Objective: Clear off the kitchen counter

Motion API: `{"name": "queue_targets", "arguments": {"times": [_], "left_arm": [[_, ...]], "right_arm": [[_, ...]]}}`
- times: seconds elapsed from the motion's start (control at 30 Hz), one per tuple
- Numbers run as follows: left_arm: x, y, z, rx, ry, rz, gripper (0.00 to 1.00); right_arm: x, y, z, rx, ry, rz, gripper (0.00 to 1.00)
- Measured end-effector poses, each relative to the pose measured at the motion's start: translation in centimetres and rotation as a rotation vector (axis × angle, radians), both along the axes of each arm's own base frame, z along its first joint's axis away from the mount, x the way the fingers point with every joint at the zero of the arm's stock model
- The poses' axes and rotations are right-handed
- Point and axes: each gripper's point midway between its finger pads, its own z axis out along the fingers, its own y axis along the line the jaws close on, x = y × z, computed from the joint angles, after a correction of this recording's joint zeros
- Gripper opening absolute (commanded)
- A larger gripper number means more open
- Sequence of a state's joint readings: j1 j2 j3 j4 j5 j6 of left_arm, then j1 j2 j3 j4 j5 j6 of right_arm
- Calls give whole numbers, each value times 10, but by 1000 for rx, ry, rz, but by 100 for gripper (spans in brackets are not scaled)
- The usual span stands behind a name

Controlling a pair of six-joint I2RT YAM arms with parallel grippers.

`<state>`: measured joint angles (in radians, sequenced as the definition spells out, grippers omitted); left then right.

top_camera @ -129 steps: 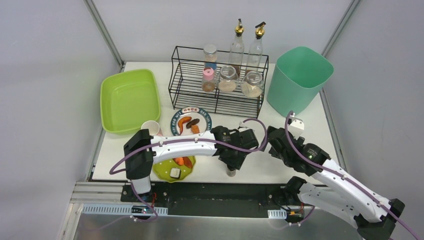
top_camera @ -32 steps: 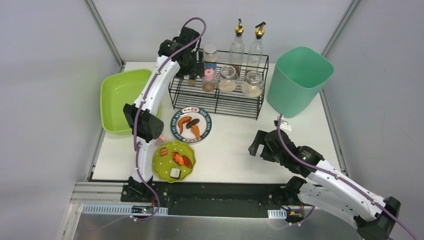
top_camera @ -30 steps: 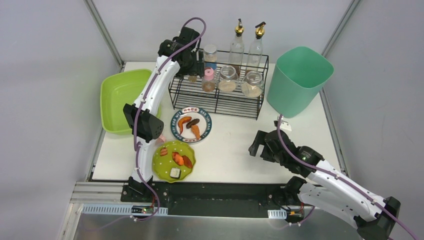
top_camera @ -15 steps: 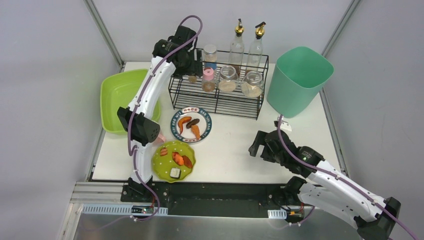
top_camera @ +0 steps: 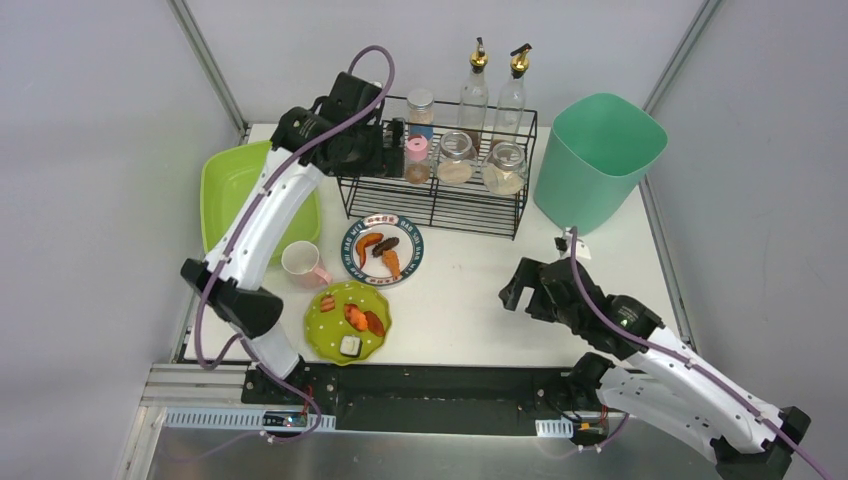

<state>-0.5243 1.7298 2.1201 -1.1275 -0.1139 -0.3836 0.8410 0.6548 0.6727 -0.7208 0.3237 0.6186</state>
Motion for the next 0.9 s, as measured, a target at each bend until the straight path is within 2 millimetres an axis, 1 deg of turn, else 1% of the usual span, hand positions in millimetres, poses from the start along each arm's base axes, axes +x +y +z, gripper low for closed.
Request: {"name": "queue_targets", "arguments": {"times": [0.07,0.17,0.23,0.33,0.47,0.63,0.73,0.77,0.9], "left_arm": [[-16,1,3,-6,-10,-19,99],[-40,9,3,-16,-22,-31,99],[-56,20,0,-20,-25,-30,99],[-76,30,-7,-35,-33,-30,99],[-101,43,-24,-47,-24,-33,99],[-127,59,-50,-46,-7,-11,99],[-139,68,-63,-52,-5,8,99],[-142,70,-67,-56,-4,13,99],[-154,75,-82,-71,4,30,99]], "right_arm": [[0,0,3,2,-8,4,99],[3,2,12,9,-22,7,99],[5,3,17,7,-27,9,99],[10,9,26,5,-27,12,99],[14,20,27,-6,0,31,99],[16,39,19,8,51,77,99],[15,52,19,43,67,110,99],[15,57,19,57,70,124,98],[12,80,17,82,75,186,97]]}}
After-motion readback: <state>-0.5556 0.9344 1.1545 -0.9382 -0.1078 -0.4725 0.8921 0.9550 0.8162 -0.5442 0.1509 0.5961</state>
